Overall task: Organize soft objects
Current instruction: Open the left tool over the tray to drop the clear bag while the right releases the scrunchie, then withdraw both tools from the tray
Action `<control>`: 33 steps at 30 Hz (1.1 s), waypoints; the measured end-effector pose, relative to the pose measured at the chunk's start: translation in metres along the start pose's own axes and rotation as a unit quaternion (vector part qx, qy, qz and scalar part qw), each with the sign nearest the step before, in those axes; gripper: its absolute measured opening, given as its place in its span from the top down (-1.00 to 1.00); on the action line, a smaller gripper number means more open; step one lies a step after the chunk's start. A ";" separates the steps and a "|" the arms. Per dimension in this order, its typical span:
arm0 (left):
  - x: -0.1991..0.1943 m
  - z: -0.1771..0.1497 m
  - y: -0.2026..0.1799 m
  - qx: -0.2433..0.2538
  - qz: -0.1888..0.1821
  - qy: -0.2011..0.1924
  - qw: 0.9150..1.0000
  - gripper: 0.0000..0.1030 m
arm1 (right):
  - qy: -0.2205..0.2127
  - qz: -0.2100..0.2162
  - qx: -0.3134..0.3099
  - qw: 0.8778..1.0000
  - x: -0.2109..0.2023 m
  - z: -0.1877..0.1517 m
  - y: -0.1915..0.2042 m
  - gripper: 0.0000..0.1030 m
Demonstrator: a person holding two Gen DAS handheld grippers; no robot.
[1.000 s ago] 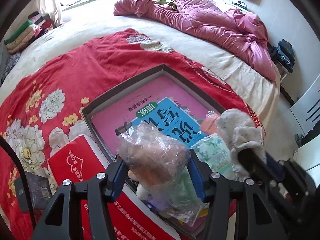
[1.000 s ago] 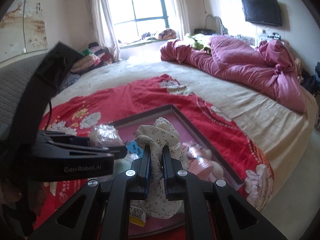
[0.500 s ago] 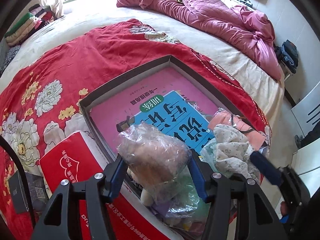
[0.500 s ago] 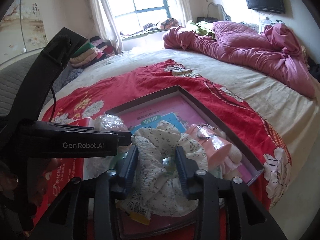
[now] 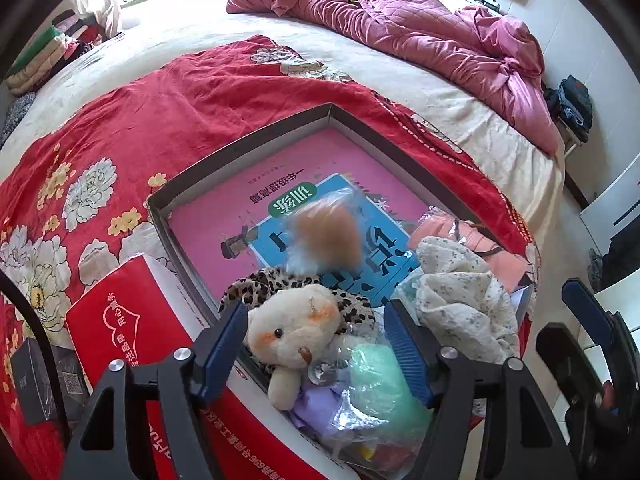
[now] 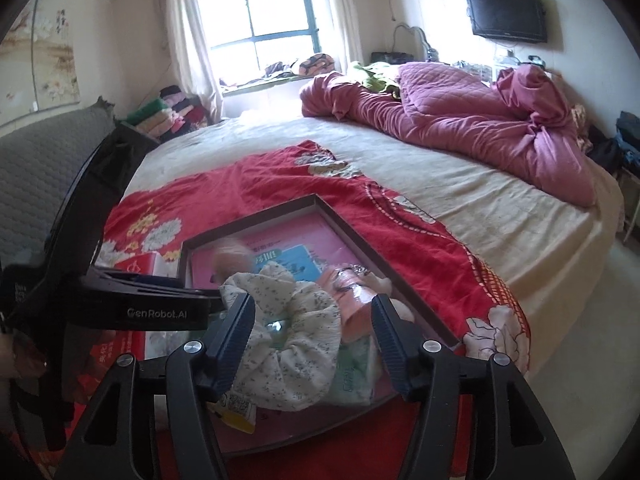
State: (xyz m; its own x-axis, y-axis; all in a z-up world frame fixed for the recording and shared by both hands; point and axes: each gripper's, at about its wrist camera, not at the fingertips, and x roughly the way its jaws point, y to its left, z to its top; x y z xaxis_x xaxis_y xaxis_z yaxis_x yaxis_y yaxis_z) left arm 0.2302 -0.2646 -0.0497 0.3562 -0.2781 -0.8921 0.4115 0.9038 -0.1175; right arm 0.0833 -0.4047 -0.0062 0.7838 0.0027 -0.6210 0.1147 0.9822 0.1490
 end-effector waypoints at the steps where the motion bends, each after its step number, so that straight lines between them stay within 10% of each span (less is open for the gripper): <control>1: 0.000 0.000 0.000 0.002 0.001 0.000 1.000 -0.38 | -0.002 -0.001 0.003 1.000 -0.001 0.000 -0.002 -0.21; 33: -0.084 -0.055 0.007 -0.021 0.031 -0.079 0.996 -0.72 | -0.021 -0.044 -0.027 0.998 -0.043 -0.004 0.022 -0.49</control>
State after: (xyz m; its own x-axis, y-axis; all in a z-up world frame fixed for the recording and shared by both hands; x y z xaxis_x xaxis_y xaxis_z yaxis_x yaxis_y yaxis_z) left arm 0.1571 -0.2165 0.0006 0.5099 -0.2654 -0.8183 0.3494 0.9331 -0.0850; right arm 0.0503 -0.3825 0.0207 0.7968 -0.0917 -0.5972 0.1523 0.9870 0.0516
